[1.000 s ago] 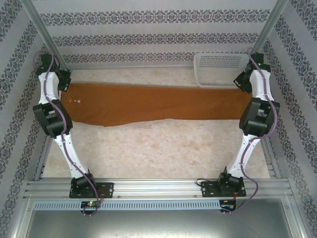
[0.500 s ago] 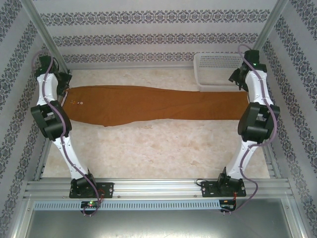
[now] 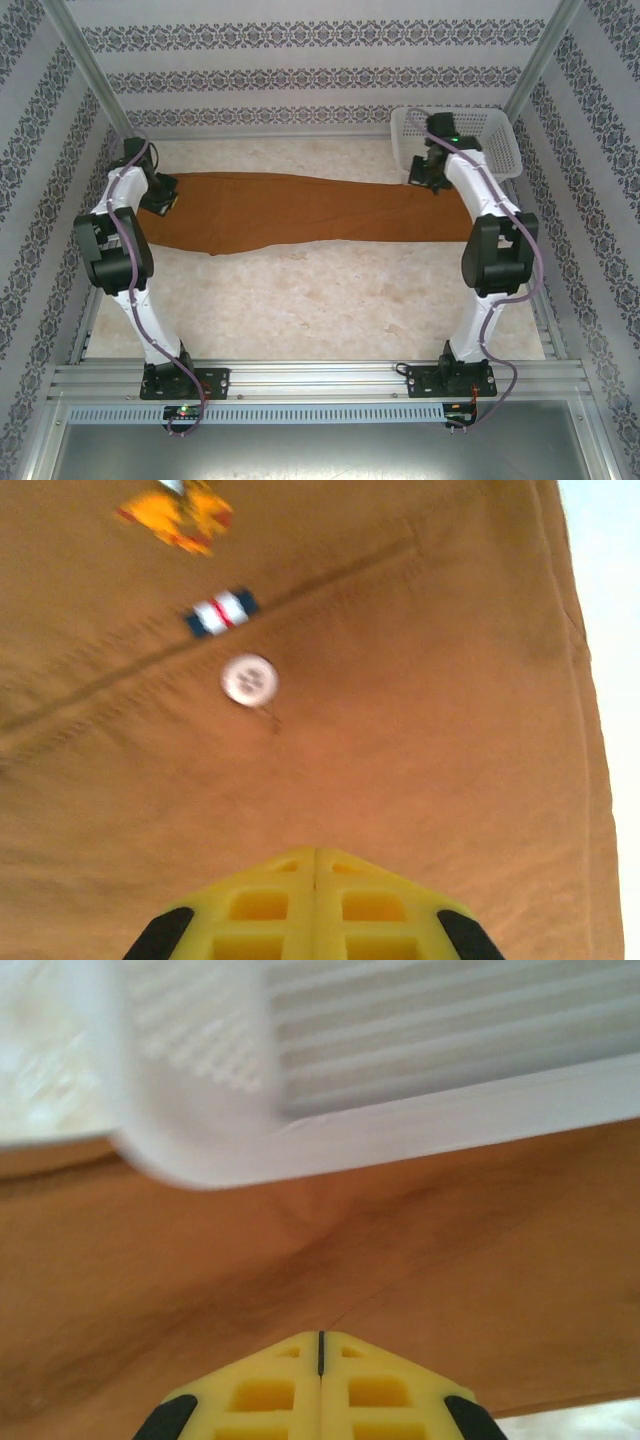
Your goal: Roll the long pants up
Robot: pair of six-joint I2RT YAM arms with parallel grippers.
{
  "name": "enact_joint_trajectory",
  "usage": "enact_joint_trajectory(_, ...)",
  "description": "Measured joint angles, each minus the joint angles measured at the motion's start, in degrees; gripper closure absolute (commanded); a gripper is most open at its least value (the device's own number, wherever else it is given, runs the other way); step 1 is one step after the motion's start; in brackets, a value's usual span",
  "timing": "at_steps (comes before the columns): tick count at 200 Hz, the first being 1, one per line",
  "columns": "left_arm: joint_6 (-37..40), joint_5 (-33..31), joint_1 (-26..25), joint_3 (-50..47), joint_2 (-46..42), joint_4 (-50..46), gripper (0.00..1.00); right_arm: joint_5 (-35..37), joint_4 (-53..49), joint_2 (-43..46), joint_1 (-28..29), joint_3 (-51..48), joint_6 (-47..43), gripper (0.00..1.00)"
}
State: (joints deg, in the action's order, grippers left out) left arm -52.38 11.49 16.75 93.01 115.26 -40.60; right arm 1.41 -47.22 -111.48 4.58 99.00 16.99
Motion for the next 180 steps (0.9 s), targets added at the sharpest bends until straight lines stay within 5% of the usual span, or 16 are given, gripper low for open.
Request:
enact_joint_trajectory(35, -0.42, 1.40, -1.81, 1.75, 3.28, 1.03, 1.00, 0.26, -0.59, -4.22, 5.31, -0.11, -0.94, 1.00)
enact_joint_trajectory(180, 0.98, 2.14, -1.64, 1.07, 5.22, 0.81, 1.00, 0.94, -1.88, -11.39, 6.45, -6.43, -2.43, 1.00)
